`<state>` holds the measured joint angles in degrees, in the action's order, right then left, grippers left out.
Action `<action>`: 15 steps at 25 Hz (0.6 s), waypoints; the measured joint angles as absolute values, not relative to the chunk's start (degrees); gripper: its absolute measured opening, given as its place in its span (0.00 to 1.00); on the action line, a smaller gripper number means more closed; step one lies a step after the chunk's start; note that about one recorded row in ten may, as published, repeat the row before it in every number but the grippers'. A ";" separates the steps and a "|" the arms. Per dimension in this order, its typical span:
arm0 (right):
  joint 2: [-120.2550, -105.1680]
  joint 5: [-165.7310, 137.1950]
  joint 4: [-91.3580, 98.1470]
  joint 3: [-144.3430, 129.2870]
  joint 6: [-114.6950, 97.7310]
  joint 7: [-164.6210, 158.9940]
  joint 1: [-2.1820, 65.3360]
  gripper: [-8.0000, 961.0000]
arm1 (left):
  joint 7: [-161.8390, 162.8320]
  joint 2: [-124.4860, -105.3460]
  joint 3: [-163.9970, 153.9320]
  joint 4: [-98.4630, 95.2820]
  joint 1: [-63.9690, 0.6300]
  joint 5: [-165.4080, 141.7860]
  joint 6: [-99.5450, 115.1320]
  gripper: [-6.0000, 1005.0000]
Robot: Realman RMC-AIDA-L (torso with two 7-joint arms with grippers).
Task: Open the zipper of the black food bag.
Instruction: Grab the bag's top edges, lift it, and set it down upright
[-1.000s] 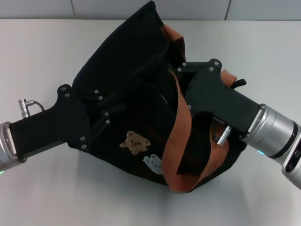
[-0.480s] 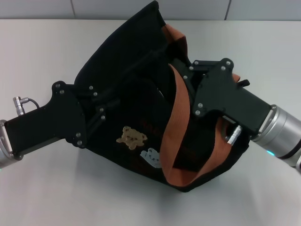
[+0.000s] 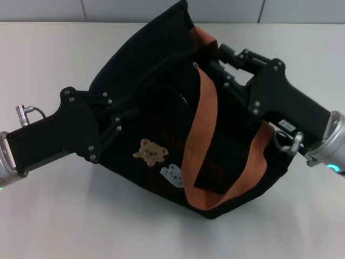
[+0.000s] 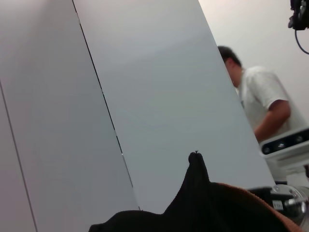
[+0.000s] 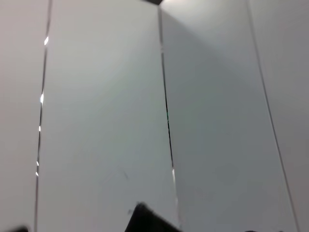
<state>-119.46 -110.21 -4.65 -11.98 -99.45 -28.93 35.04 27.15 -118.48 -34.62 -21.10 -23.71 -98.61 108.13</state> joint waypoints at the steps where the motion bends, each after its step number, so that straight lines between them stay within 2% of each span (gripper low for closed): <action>1: -119.45 -110.22 -3.32 -12.04 -99.79 -33.43 35.25 0.19 | 27.15 -118.50 -34.65 -21.09 -23.83 -98.61 108.02 0.10; 4: -119.43 -110.48 0.85 -12.55 -100.40 -44.97 35.82 0.29 | 26.71 -118.55 -34.81 -21.03 -24.10 -98.61 107.86 0.10; 9: -119.34 -110.70 2.37 -14.04 -100.56 -49.32 35.80 0.38 | 25.70 -118.63 -35.03 -20.76 -24.37 -98.63 107.39 0.10; 15: -119.39 -110.71 2.45 -17.91 -100.61 -49.96 35.52 0.38 | 25.67 -118.62 -35.12 -21.09 -24.62 -98.97 107.30 0.10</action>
<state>-119.39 -110.71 2.45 -17.91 -100.61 -49.96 35.52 25.67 -118.62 -35.12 -21.09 -24.62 -98.97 107.30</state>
